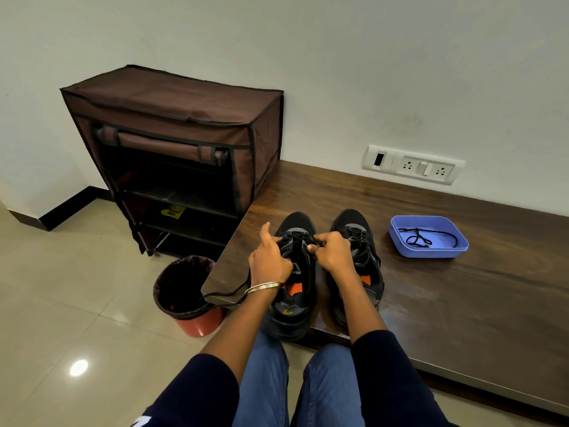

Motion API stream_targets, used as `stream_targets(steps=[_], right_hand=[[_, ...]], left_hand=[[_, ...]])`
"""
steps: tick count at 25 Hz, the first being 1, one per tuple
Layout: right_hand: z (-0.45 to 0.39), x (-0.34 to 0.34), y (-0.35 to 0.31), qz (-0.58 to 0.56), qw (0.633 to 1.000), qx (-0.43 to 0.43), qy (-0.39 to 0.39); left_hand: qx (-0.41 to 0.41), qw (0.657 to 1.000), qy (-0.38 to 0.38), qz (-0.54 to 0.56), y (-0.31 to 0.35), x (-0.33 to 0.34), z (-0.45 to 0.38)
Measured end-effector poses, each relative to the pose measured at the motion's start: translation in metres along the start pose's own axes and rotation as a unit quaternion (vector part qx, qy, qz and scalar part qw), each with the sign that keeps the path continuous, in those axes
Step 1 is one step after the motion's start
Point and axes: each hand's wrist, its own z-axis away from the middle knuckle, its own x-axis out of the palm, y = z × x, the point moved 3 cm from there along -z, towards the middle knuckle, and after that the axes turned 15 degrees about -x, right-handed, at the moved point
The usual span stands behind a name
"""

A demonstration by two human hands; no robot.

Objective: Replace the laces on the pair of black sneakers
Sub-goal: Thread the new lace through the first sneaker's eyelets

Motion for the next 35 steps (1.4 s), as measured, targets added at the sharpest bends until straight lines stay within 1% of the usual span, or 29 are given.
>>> stream_targets(steps=[1, 4, 6, 8, 10, 11, 13, 15, 16, 17, 19, 21, 23, 25, 26, 27, 28, 29, 30, 31, 32, 34, 35], right_hand=[[0.000, -0.001, -0.001, 0.007, 1.000, -0.003, -0.011], [0.002, -0.005, -0.004, 0.001, 1.000, 0.002, -0.011], [0.007, -0.012, -0.010, -0.033, 0.999, -0.011, 0.016], [0.011, -0.027, -0.016, -0.143, 0.985, -0.004, 0.098], [0.012, -0.047, -0.016, -0.254, 0.946, 0.007, 0.202], [0.013, -0.056, -0.017, -0.276, 0.931, 0.007, 0.236], [0.015, -0.060, -0.017, -0.273, 0.928, 0.003, 0.252], [0.018, -0.058, -0.018, -0.240, 0.943, 0.003, 0.229], [0.018, -0.057, -0.018, -0.207, 0.957, 0.005, 0.202], [0.017, -0.057, -0.020, -0.160, 0.974, 0.007, 0.163], [0.016, -0.056, -0.022, -0.024, 0.998, 0.019, 0.049], [0.021, -0.057, -0.030, 0.116, 0.991, 0.047, -0.040], [0.029, -0.061, -0.045, 0.190, 0.980, 0.041, -0.053], [0.029, -0.064, -0.058, 0.187, 0.981, 0.000, -0.057], [0.025, -0.063, -0.062, 0.137, 0.988, -0.031, -0.069], [0.021, -0.060, -0.064, 0.042, 0.994, -0.057, -0.078], [0.019, -0.056, -0.066, -0.068, 0.992, -0.073, -0.081], [0.018, -0.051, -0.068, -0.149, 0.983, -0.082, -0.073], [0.017, -0.045, -0.068, -0.180, 0.978, -0.082, -0.062], [0.015, -0.039, -0.065, -0.183, 0.979, -0.079, -0.048], [0.014, -0.033, -0.062, -0.162, 0.983, -0.081, -0.028], [0.008, -0.024, -0.049, -0.046, 0.993, -0.105, 0.013], [0.007, -0.019, -0.044, -0.003, 0.993, -0.115, 0.019]], left_hand=[[0.000, 1.000, 0.000, -0.001, 0.001, -0.001, 0.001], [0.001, 1.000, 0.002, -0.007, 0.002, -0.003, 0.002], [-0.001, 1.000, -0.001, -0.010, 0.003, -0.003, 0.004], [-0.003, 1.000, 0.000, -0.013, 0.003, -0.003, 0.004], [-0.005, 1.000, -0.002, -0.018, 0.003, -0.003, 0.003], [-0.007, 1.000, -0.003, -0.021, 0.002, -0.002, 0.003], [-0.009, 1.000, -0.003, -0.027, 0.001, -0.001, 0.002], [-0.009, 1.000, -0.001, -0.028, 0.001, 0.000, 0.002], [-0.008, 1.000, 0.000, -0.028, 0.000, 0.000, 0.002], [-0.006, 0.999, 0.001, -0.032, 0.000, 0.000, 0.002], [-0.002, 0.999, 0.014, -0.042, 0.000, 0.000, 0.002], [0.001, 0.996, 0.055, -0.074, 0.000, -0.001, 0.004], [0.012, 0.988, 0.093, -0.125, 0.001, -0.001, 0.007], [0.018, 0.982, 0.105, -0.157, 0.002, -0.001, 0.008], [0.018, 0.981, 0.105, -0.161, 0.002, -0.001, 0.008], [0.018, 0.981, 0.104, -0.160, 0.003, -0.001, 0.008], [0.018, 0.981, 0.105, -0.160, 0.003, -0.001, 0.008], [0.020, 0.981, 0.106, -0.160, 0.003, -0.001, 0.008], [0.024, 0.981, 0.107, -0.159, 0.002, -0.001, 0.008], [0.028, 0.981, 0.107, -0.159, 0.002, -0.001, 0.008], [0.032, 0.982, 0.106, -0.156, 0.001, -0.001, 0.007], [0.036, 0.984, 0.103, -0.144, 0.000, -0.001, 0.007], [0.040, 0.985, 0.102, -0.132, 0.000, 0.000, 0.006]])
